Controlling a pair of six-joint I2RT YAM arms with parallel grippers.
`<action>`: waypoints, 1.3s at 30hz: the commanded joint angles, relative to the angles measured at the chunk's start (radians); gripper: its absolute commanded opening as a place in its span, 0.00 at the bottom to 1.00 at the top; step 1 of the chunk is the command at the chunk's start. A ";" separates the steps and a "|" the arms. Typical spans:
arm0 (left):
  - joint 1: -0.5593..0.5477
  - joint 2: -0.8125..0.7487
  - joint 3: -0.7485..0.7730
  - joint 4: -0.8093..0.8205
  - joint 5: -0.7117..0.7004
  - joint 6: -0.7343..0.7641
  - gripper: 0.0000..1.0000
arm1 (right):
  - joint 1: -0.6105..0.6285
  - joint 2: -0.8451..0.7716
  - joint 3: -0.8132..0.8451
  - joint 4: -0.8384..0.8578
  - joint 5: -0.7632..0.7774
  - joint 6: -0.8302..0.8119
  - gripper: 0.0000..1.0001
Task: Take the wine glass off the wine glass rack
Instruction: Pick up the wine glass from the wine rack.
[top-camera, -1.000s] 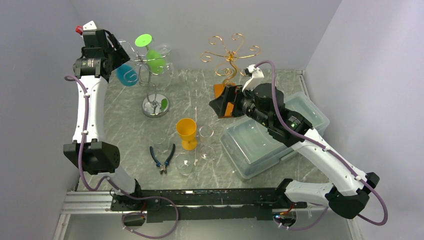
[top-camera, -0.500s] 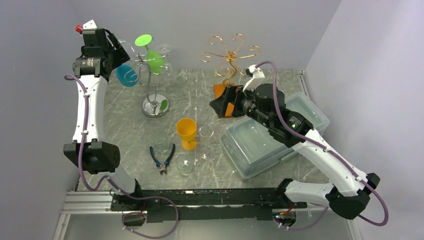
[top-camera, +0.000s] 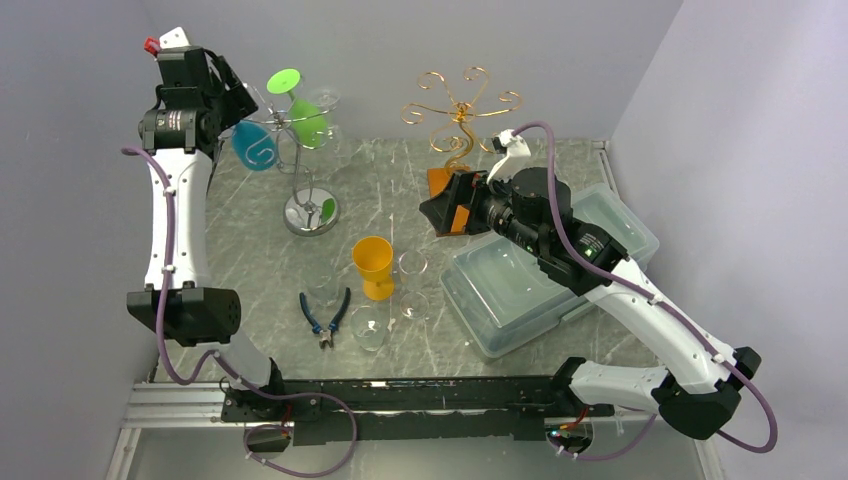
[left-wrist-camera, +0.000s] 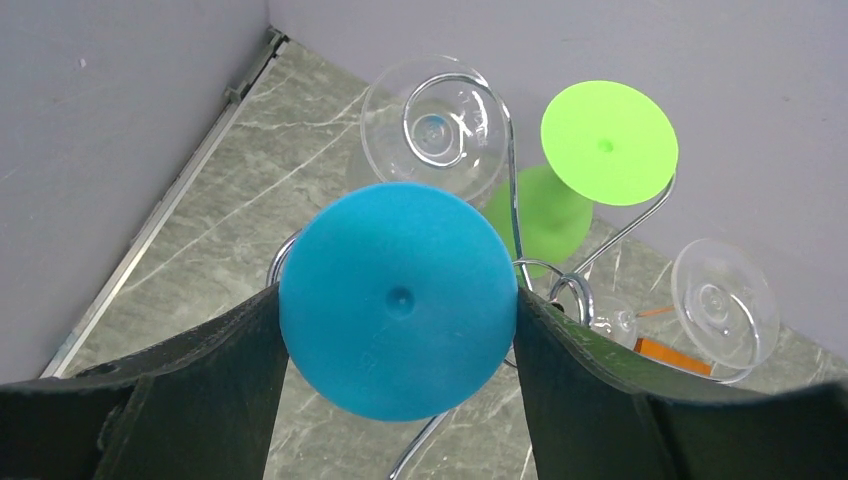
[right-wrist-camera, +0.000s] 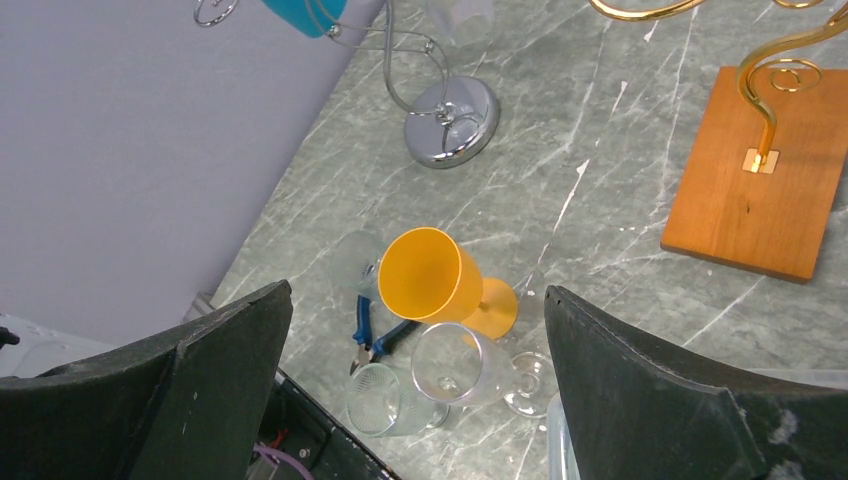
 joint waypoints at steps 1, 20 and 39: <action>-0.004 -0.002 0.035 -0.021 0.013 0.003 0.40 | 0.001 -0.015 -0.003 0.041 -0.007 0.005 1.00; -0.007 -0.122 -0.081 -0.091 0.054 0.005 0.40 | 0.007 0.006 0.009 0.042 -0.027 0.007 1.00; -0.008 -0.317 -0.220 -0.261 0.091 0.023 0.40 | 0.024 0.032 0.020 0.043 -0.042 0.008 1.00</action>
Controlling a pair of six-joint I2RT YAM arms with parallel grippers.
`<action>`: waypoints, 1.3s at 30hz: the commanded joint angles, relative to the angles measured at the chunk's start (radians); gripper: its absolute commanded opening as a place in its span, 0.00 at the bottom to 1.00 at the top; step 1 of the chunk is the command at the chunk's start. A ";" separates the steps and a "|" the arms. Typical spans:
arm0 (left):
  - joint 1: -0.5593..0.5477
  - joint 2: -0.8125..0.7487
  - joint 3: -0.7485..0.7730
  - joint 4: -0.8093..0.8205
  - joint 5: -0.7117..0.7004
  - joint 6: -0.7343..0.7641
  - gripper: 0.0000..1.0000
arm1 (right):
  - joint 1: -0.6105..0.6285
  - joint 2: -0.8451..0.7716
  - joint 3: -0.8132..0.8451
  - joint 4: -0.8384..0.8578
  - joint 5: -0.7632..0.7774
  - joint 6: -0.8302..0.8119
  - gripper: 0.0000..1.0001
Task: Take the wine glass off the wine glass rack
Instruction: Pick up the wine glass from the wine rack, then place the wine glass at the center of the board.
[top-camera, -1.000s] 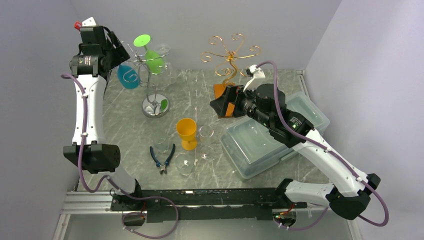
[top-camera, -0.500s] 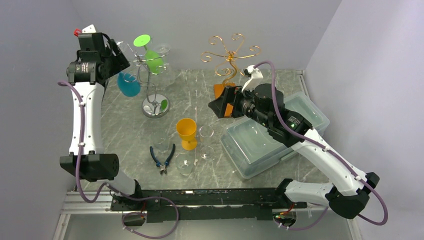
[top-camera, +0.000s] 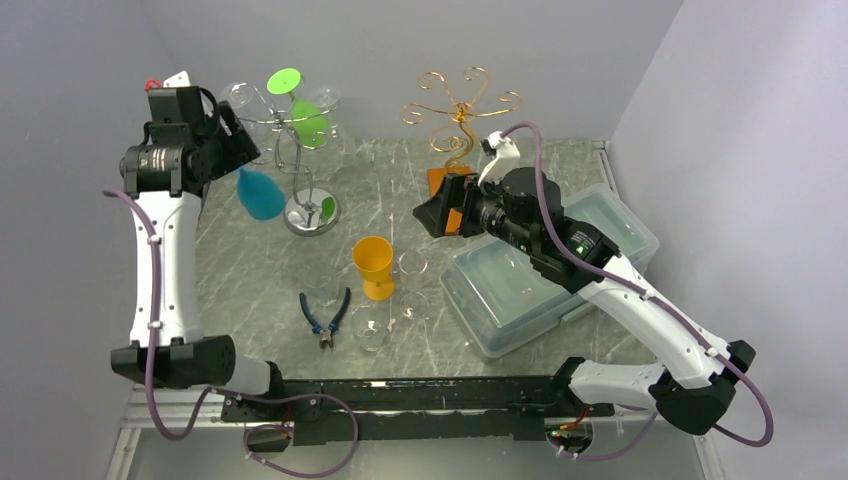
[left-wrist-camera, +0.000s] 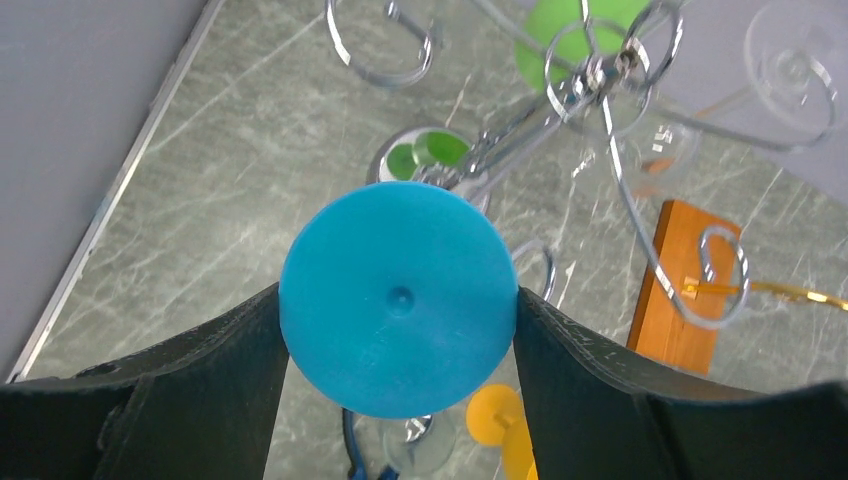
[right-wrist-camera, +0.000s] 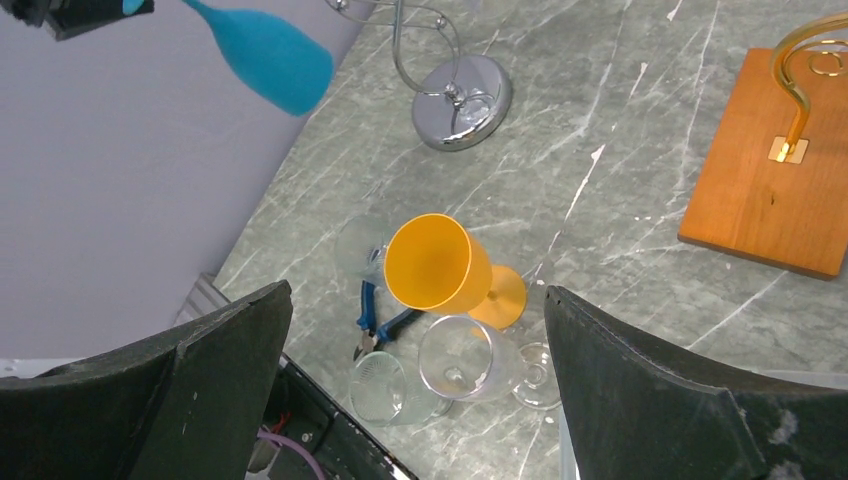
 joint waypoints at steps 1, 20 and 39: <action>-0.004 -0.113 -0.056 -0.052 0.029 0.018 0.40 | 0.012 0.005 0.021 0.043 -0.018 0.008 0.99; -0.013 -0.312 -0.144 -0.105 0.515 -0.043 0.39 | 0.036 0.009 0.081 0.026 -0.042 0.022 1.00; -0.101 -0.255 -0.381 0.703 0.970 -0.651 0.38 | -0.190 -0.078 -0.020 0.295 -0.459 0.201 1.00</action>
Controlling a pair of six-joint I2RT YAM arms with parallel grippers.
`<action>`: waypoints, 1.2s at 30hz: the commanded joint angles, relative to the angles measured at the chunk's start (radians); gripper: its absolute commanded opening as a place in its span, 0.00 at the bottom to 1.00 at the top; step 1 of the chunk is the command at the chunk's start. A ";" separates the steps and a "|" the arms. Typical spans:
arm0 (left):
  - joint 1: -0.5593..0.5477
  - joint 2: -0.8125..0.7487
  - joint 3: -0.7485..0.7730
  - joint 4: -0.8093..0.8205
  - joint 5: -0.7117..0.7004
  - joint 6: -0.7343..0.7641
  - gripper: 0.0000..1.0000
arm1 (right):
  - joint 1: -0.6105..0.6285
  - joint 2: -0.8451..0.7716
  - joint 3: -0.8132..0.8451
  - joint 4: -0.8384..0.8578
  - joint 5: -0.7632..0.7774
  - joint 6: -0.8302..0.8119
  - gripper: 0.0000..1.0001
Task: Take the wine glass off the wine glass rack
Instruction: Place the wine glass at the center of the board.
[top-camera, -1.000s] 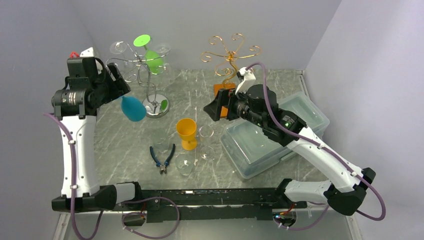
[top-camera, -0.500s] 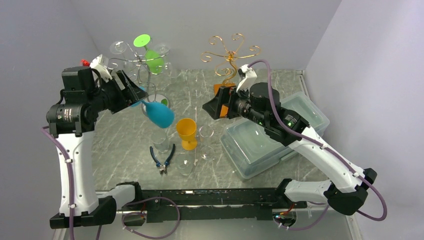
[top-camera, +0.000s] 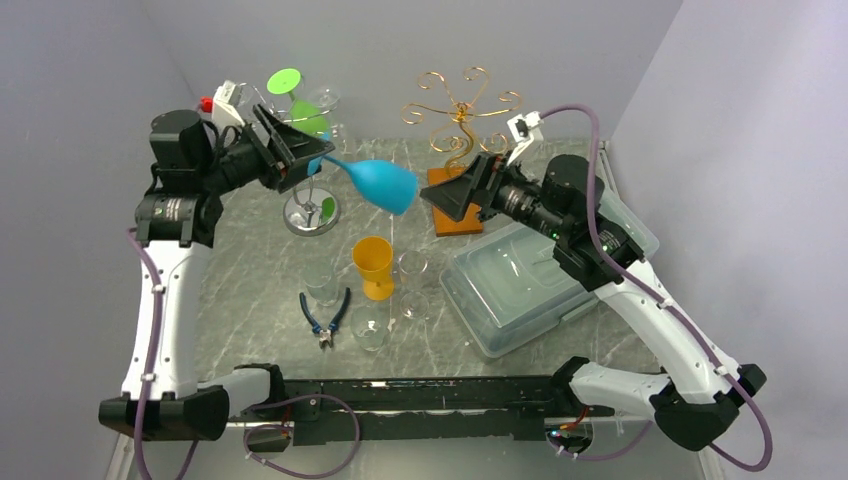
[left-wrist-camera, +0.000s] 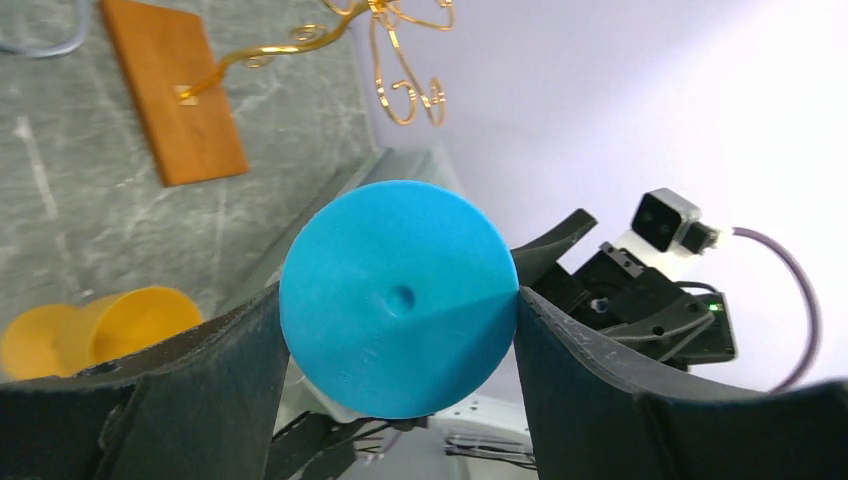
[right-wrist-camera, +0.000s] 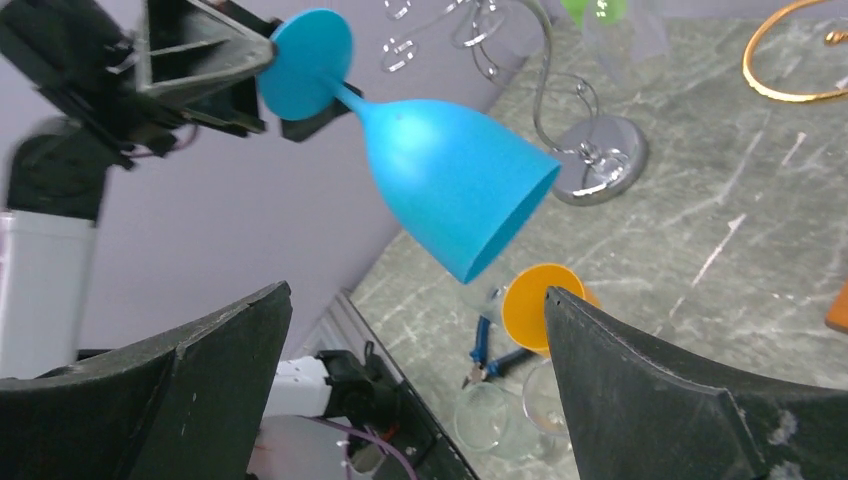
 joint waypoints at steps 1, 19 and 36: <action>-0.045 0.035 -0.047 0.342 0.082 -0.228 0.38 | -0.091 -0.030 -0.039 0.189 -0.196 0.115 1.00; -0.175 0.113 -0.122 0.658 0.038 -0.444 0.38 | -0.202 0.005 -0.054 0.356 -0.290 0.262 0.97; -0.212 0.086 -0.256 0.901 -0.012 -0.593 0.38 | -0.201 0.018 -0.099 0.514 -0.277 0.391 0.61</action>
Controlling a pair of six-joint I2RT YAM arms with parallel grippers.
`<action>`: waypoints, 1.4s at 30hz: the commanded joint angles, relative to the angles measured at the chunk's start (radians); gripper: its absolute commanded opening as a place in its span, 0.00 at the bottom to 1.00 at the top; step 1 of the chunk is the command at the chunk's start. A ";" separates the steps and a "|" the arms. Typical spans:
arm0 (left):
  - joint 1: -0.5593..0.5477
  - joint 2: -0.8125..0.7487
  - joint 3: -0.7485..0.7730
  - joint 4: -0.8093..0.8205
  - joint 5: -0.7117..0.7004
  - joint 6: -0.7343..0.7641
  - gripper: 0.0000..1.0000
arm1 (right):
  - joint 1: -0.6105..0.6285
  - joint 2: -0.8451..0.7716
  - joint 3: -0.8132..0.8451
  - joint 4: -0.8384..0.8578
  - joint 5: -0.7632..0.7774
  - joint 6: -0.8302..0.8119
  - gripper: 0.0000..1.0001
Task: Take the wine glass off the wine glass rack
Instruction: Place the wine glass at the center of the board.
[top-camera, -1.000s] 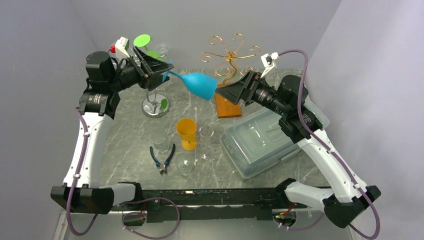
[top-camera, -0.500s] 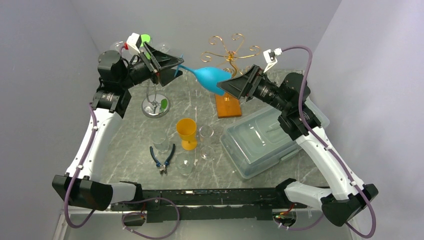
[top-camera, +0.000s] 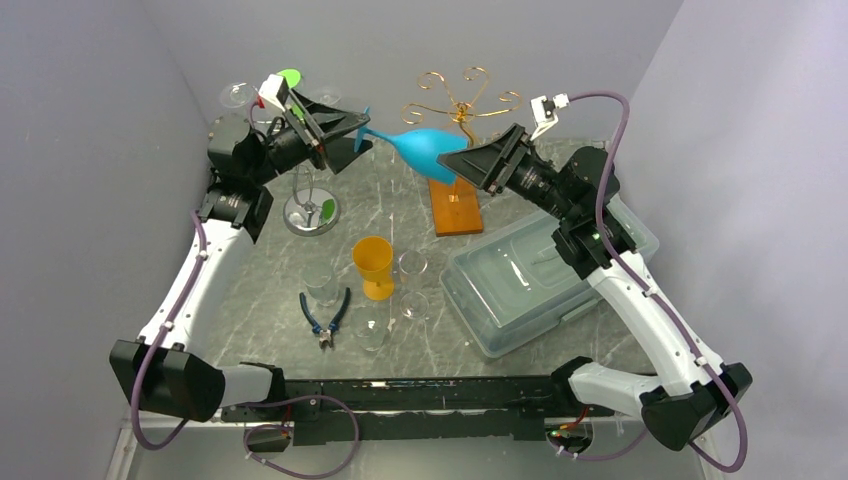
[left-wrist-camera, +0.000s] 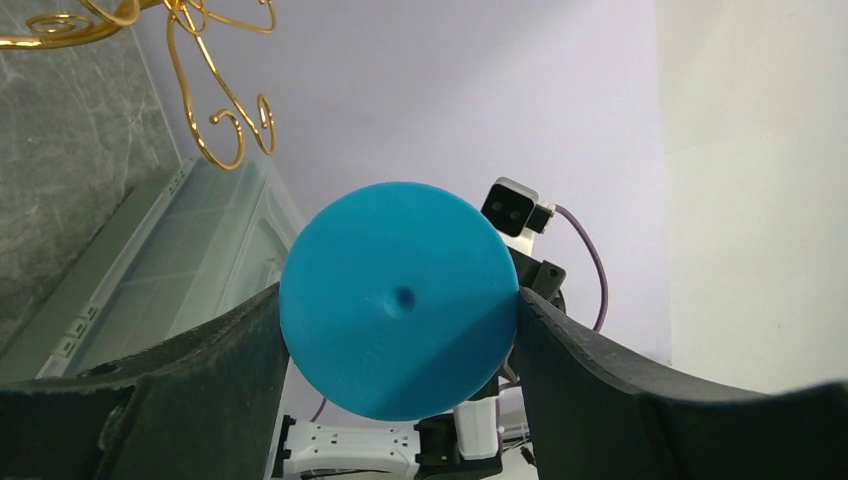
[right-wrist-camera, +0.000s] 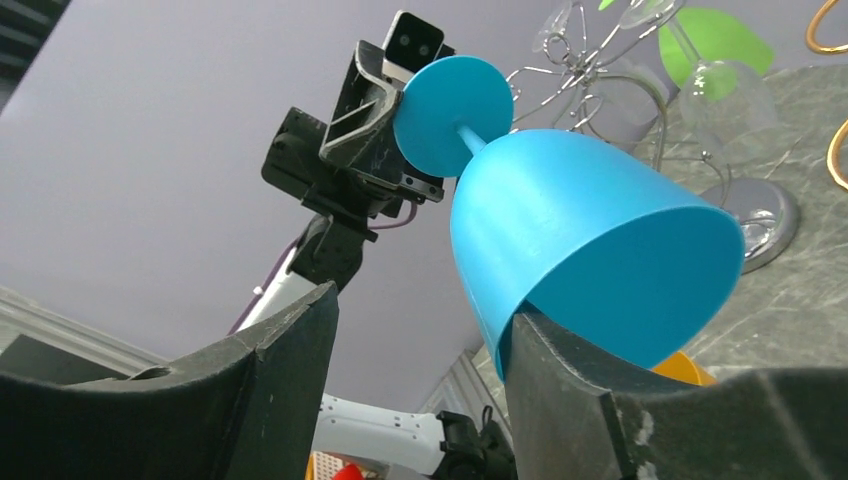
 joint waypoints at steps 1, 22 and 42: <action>-0.022 -0.032 0.003 0.093 -0.011 -0.021 0.38 | 0.001 0.000 0.006 0.106 0.000 0.040 0.58; -0.062 -0.097 0.042 -0.273 -0.084 0.282 0.99 | 0.001 -0.017 0.079 -0.118 0.008 -0.058 0.00; -0.062 -0.154 0.330 -0.976 -0.532 0.860 0.99 | 0.291 0.016 0.434 -0.944 0.120 -0.358 0.00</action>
